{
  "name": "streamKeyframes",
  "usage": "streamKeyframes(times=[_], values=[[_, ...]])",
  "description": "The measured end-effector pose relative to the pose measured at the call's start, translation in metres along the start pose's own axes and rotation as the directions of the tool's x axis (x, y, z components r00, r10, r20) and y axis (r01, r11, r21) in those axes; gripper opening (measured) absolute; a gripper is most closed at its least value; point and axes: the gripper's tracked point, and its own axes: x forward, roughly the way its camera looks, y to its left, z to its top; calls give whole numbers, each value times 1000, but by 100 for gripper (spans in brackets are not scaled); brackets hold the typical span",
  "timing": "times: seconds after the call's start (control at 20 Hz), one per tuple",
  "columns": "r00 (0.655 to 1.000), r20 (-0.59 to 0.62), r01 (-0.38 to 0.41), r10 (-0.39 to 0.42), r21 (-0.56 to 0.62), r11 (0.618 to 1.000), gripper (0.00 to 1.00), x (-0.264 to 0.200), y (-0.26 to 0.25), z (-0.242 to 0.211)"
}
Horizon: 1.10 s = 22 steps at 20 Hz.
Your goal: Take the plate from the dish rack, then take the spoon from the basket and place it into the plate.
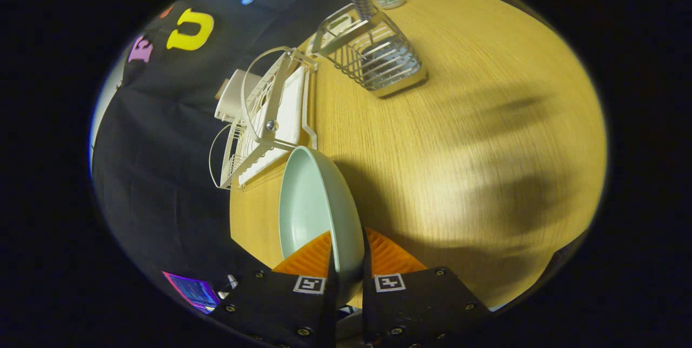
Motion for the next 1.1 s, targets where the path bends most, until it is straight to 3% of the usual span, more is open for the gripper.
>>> streamKeyframes(times=[0.05,0.15,0.3,0.55,0.8,0.9,1.1], values=[[998,30,60,-58,-70,996,21,-6,-8,8],[990,107,103,-86,-155,982,34,-13,-8,22],[965,245,150,-89,-246,957,63,-46,2,46],[862,501,263,-78,-312,913,62,-113,16,103],[742,670,334,-39,-318,887,63,-168,23,145],[703,711,352,-18,-326,877,63,-172,21,156],[660,752,408,0,-358,840,63,-161,11,171]])
